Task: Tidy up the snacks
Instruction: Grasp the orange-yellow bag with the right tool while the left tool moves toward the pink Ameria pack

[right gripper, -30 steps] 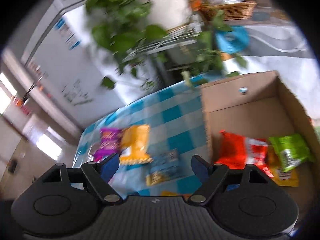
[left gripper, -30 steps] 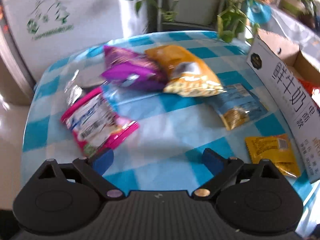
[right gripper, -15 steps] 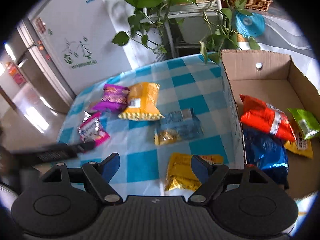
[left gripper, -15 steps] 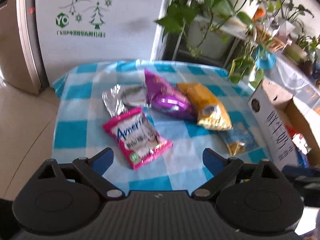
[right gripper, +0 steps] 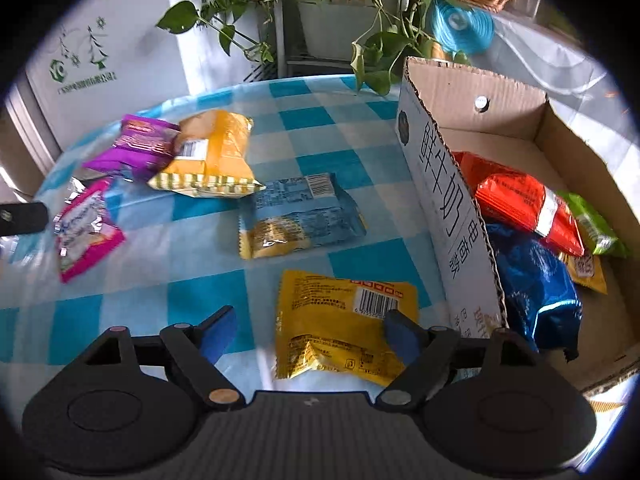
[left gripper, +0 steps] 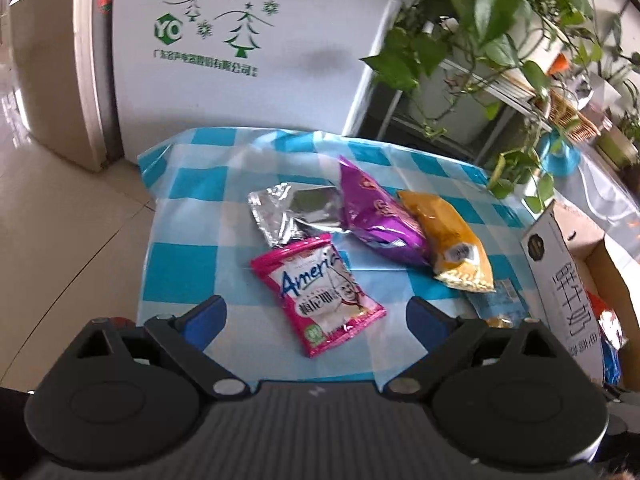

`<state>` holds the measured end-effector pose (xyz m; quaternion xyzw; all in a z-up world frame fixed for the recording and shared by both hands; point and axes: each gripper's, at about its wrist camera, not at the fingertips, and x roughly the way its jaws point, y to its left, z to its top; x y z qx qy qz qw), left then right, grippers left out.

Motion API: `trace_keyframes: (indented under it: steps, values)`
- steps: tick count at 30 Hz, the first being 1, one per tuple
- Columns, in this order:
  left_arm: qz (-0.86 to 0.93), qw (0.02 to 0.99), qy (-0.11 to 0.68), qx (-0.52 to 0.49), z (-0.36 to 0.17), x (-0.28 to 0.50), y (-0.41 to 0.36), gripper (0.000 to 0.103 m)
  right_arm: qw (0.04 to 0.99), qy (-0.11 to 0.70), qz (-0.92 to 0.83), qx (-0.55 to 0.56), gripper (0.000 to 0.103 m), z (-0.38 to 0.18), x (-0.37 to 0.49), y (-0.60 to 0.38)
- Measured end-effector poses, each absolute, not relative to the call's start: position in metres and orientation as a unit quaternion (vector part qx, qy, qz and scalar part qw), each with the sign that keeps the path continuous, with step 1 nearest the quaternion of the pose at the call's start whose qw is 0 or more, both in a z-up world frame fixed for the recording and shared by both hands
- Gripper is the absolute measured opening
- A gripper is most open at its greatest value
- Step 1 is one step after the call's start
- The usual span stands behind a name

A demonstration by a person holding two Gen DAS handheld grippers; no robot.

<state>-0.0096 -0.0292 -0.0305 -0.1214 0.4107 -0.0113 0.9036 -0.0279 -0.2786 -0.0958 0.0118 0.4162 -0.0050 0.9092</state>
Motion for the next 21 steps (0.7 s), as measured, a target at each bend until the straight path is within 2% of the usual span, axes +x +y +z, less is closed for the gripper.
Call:
trace_keyframes:
  steps: [4, 10, 12, 17, 21]
  values:
    - [-0.002, 0.902, 0.413, -0.128, -0.032, -0.007, -0.025, 0.096, 0.907, 0.422, -0.001, 0.01, 0.092, -0.097, -0.027, -0.269]
    - [0.018, 0.9, 0.415, -0.13, -0.035, -0.005, -0.016, 0.096, 0.886, 0.45, 0.107, 0.019, 0.093, -0.091, -0.036, -0.242]
    - [0.02, 0.899, 0.418, -0.132, -0.037, -0.004, -0.014, 0.096, 0.875, 0.461, 0.144, 0.031, 0.089, -0.082, -0.037, -0.238]
    - [0.029, 0.892, 0.428, -0.14, -0.044, 0.005, -0.015, 0.096, 0.888, 0.436, 0.144, -0.015, 0.089, -0.047, -0.026, -0.235]
    - [0.026, 0.885, 0.441, -0.149, -0.053, 0.017, -0.021, 0.096, 0.887, 0.441, 0.133, 0.001, 0.089, -0.032, -0.002, -0.249]
